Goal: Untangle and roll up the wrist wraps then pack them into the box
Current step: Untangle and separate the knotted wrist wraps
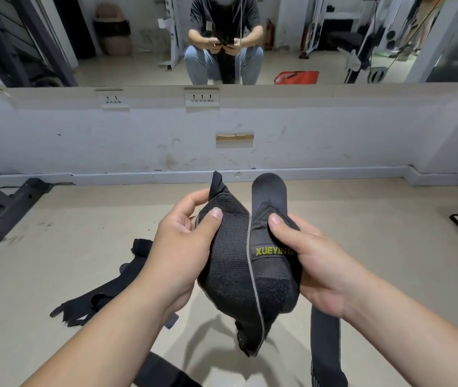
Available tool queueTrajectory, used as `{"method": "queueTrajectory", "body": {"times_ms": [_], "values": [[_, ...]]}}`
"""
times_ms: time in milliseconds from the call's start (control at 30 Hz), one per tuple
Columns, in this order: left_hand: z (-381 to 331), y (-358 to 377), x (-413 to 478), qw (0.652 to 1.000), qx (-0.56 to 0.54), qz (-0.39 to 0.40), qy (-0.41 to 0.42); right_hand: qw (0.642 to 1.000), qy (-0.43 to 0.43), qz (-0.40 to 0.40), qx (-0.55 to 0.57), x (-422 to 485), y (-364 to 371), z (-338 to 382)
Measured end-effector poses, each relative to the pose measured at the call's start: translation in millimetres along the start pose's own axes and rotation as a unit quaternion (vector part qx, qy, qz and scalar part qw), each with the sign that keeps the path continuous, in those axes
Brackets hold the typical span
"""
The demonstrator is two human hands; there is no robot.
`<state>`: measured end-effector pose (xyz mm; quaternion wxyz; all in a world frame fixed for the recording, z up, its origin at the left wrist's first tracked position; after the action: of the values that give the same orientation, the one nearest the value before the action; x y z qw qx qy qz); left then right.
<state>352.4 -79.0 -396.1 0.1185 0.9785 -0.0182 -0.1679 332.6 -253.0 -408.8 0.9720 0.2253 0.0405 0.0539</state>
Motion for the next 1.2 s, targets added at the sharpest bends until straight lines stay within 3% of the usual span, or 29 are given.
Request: {"method": "queueTrajectory", "body": {"times_ms": [167, 333, 633, 933, 1200], "values": [[0, -1, 0, 1.000, -0.018, 0.003, -0.008, 1.000, -0.013, -0.018, 0.002, 2, -5, 0], [2, 0, -1, 0.999, 0.041, 0.007, 0.006, 0.999, -0.034, -0.008, -0.013, 2, -4, 1], [3, 14, -8, 0.991, 0.007, 0.129, -0.039, 0.998, -0.048, -0.021, -0.031, 2, -5, 0], [-2, 13, -8, 0.998, -0.024, 0.062, -0.002, 0.998, -0.014, -0.023, -0.060, 3, -7, -8], [-7, 18, -12, 0.995, 0.034, 0.083, 0.046, 0.994, -0.008, 0.073, -0.076, 0, 9, -13]]}}
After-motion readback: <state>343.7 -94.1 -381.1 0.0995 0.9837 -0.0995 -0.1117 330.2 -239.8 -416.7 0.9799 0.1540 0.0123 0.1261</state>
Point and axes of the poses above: each hand's wrist, its own x-axis towards the middle knuckle, its own y-axis out of the palm, z = x × y, the point moved 5 cm from there along x, towards the middle knuckle, and after that the axes turned 15 degrees about -y, right-handed, at the moved point
